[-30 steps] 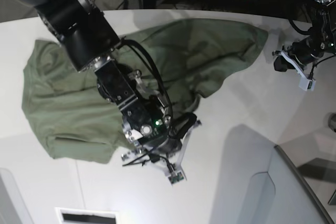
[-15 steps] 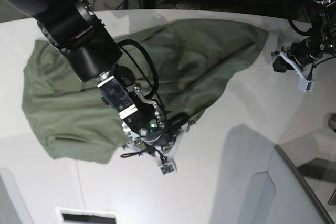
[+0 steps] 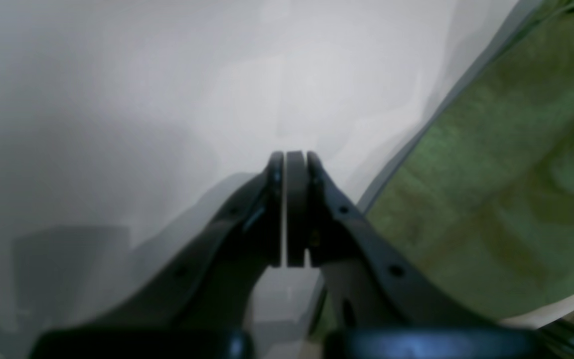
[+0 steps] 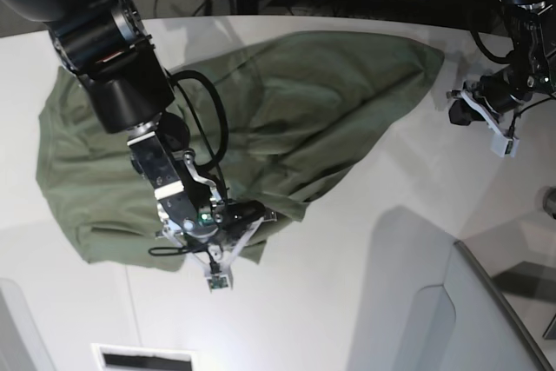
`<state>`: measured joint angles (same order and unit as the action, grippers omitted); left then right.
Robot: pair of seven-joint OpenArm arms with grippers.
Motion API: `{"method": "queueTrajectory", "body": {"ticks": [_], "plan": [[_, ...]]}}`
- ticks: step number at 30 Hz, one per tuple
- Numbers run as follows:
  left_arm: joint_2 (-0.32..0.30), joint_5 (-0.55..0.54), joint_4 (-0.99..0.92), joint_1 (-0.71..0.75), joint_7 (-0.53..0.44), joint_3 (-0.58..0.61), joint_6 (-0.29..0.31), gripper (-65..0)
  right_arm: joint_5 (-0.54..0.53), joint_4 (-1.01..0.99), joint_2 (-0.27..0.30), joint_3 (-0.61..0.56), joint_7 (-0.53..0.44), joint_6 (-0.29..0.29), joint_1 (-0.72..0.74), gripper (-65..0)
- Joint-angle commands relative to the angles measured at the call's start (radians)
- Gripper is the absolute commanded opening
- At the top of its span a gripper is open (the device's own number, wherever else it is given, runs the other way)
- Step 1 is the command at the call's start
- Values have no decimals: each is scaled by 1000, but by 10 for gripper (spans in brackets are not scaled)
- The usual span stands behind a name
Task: Layout the t-shirt on the table in an organized manner, then fold the t-shirt properly
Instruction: 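Drag the bunched shirt fabric with the right gripper toward the left gripper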
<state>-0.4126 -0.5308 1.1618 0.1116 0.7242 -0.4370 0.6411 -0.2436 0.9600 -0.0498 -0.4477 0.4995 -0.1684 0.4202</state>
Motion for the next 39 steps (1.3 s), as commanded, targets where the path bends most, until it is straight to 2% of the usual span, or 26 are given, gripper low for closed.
{"method": "queueTrajectory", "body": {"ticks": [1, 4, 5, 8, 11, 13, 16, 19, 23, 27, 33, 39], "plan": [[-21, -18, 17, -11, -15, -6, 10, -650, 0, 21, 1, 2, -20, 2, 27, -429], [-21, -18, 17, -11, -15, -6, 10, -650, 0, 24, 12, 0, 34, 2, 26, -278], [-22, -18, 14, -11, -15, -6, 10, -650, 0, 35, 14, 0, 57, 5, 26, -255], [-22, -18, 11, -11, -15, -6, 10, -650, 0, 169, 18, -32, 80, 28, -20, -273], [-22, -18, 11, -11, -16, -6, 10, -650, 0, 297, 52, -173, 81, 142, -42, -284], [-22, -18, 11, -11, -16, -6, 10, -650, 0, 287, 49, -250, 81, 168, -28, -284], [-21, -18, 10, -11, -16, -6, 10, -650, -1, 158, -8, -311, 74, 181, 19, -284], [-19, -18, 10, -8, -16, -6, 10, -650, -3, 3, -54, -308, 44, 224, 70, -288], [-19, -18, 10, -2, -16, -9, 10, -650, -7, -106, -63, -308, -23, 255, 115, -323], [-19, -18, 10, -2, -16, -9, 10, -650, -7, -118, -63, -302, -23, 255, 145, -324], [-15, -18, 10, -5, -16, -7, 10, -650, -7, -120, -65, -133, -23, 300, 156, -323], [-15, -18, 10, -8, -16, -7, 10, -650, -7, -189, -71, -124, -25, 303, 153, -329]]}}
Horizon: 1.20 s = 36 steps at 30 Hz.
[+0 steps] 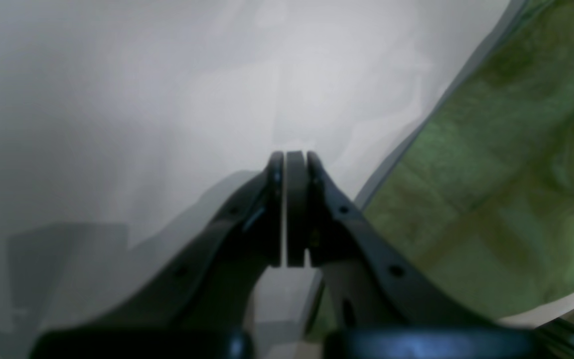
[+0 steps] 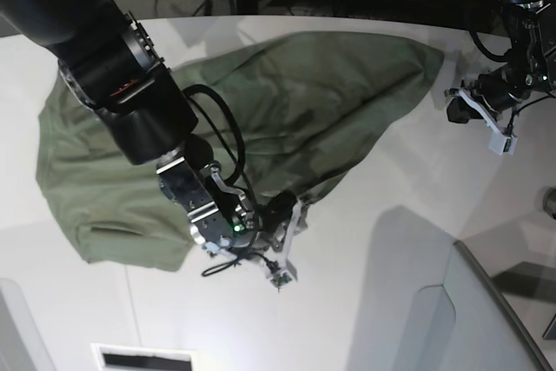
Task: Layout the t-shirt on the table in an organized manner, then fold the t-shirt properly
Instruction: 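Drag the bunched shirt fabric with the right gripper toward the left gripper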
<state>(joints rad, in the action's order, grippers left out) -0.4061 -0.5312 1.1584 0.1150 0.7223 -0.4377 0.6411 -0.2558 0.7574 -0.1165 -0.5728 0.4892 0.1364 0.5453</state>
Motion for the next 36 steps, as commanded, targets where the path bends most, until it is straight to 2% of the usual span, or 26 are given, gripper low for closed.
{"method": "queueTrajectory", "body": {"ticks": [1, 18, 20, 24, 29, 36], "plan": [[-21, -17, 13, -11, -14, -6, 10, -650, 5, -12, -9, 1, -16, -2, 28, -329], [-20, -17, 12, -10, -14, -5, 10, -650, 5, -37, -10, 3, -14, -2, -11, -330], [-20, -17, 12, -10, -14, -5, 10, -650, 5, -37, -10, 4, -14, -2, -11, -381], [-20, -17, 12, -10, -14, -5, 10, -650, 5, -37, -10, 7, -14, -1, -11, -648], [-20, -17, 12, -13, -14, -5, 10, -650, 3, 30, -12, 3, 1, -1, -24, -650], [-21, -17, 12, -13, -14, -5, 10, -650, 3, 357, -13, -10, 213, -1, -67, -650]]}}
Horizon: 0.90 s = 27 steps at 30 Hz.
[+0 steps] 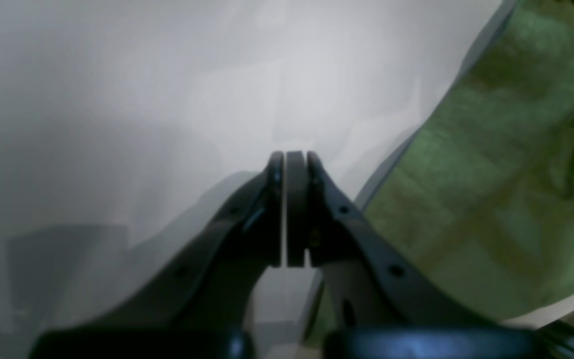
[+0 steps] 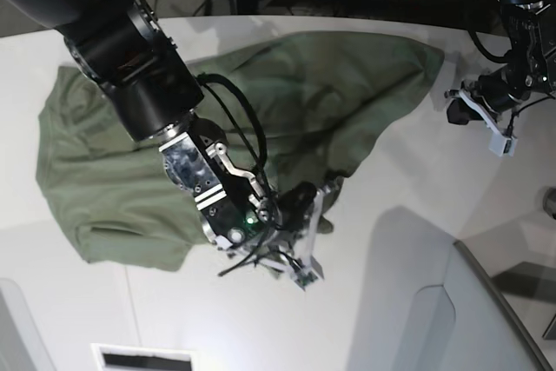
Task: Layout the t-shirt on the table in an organized manner, then fold the t-shirt properly
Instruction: 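Drag the bunched shirt fabric with the right gripper toward the left gripper, then grasp opposite shirt edges with both grippers and pull them apart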
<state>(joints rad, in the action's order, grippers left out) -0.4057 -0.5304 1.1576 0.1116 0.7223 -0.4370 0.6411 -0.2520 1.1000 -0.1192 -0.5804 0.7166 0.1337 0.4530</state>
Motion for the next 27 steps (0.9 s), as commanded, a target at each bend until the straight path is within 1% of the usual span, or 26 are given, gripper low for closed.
{"method": "queueTrajectory", "body": {"ticks": [1, 3, 8, 11, 15, 18, 20, 22, 23, 24, 25, 26, 27], "plan": [[-22, -18, 12, -10, -14, -6, 10, -650, -8, 44, -10, -25, 2, 2, 22, -650], [-25, -18, 12, -10, -14, -6, 10, -650, -62, 101, -9, -89, 25, 2, 22, -650], [-26, -18, 17, -10, -14, -7, 10, -650, -185, 159, -9, -227, 21, 4, 23, -650], [-26, -18, 18, -10, -14, -9, 10, -650, -243, 171, -9, -323, -61, 4, 37, -650], [-28, -18, 22, -10, -14, -15, 10, -650, -310, 154, -9, -415, -159, 4, 69, -648], [-29, -18, 23, -8, -14, -16, 10, -650, -356, 101, -15, -445, -239, -3, 89, -635], [-29, -18, 37, -2, -14, -15, 10, -650, -369, 55, -18, -428, -288, -4, 89, -557], [-28, -18, 69, 1, -13, -6, 10, -650, -363, 25, -17, -396, -315, -6, 85, -425], [-26, -18, 83, 13, -13, -6, 10, -650, -363, 16, -17, -376, -312, -6, 83, -356], [-26, -18, 95, 23, -13, -6, 10, -650, -363, 13, -15, -362, -312, -12, 83, -306], [-26, -18, 111, 29, -13, -6, 10, -650, -363, 18, -14, -350, -312, -22, 82, -269], [-25, -18, 123, 32, -13, -6, 10, -650, -361, 21, -6, -342, -312, -35, 74, -264], [-25, -18, 137, 36, -13, -6, 10, -650, -361, 33, 11, -336, -312, -42, 66, -273]]}}
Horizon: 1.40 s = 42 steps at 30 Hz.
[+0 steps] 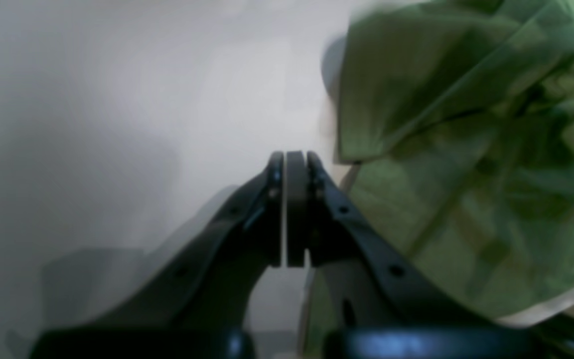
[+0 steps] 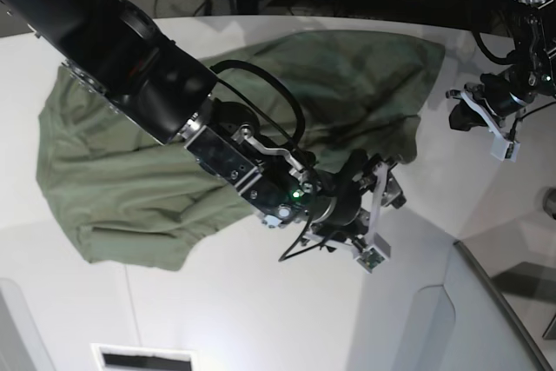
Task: Layout the t-shirt on the table in an organized manner, then fold the t-shirt properly
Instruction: 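Grasp opposite shirt edges with both grippers and pull them apart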
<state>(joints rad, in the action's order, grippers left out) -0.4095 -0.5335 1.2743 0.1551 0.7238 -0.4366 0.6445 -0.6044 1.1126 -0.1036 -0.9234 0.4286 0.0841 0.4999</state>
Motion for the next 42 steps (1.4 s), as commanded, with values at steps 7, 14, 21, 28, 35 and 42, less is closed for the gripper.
{"method": "queueTrajectory", "body": {"ticks": [7, 14, 21, 28, 35, 42], "plan": [[-24, -15, 153, 41, -11, 95, 7, -650, -12, 243, 135, 119, 86, 0, -73, -360], [-21, -14, 261, 73, -13, 364, 2, -650, -9, 403, 241, 401, 267, 0, -241, -648], [22, 114, 215, 19, -14, 517, -1, -650, -9, 426, 322, 548, 278, 0, -406, -648], [106, 436, 152, -2, -16, 511, 1, -650, -9, 424, 376, 553, 267, 0, -495, -648], [83, 465, 158, 80, -16, 434, 1, -650, -7, 415, 388, 781, 192, 0, -580, -648], [90, 462, 163, 139, -16, 356, 1, -650, -5, 427, 391, 886, 192, 0, -645, -597]]}}
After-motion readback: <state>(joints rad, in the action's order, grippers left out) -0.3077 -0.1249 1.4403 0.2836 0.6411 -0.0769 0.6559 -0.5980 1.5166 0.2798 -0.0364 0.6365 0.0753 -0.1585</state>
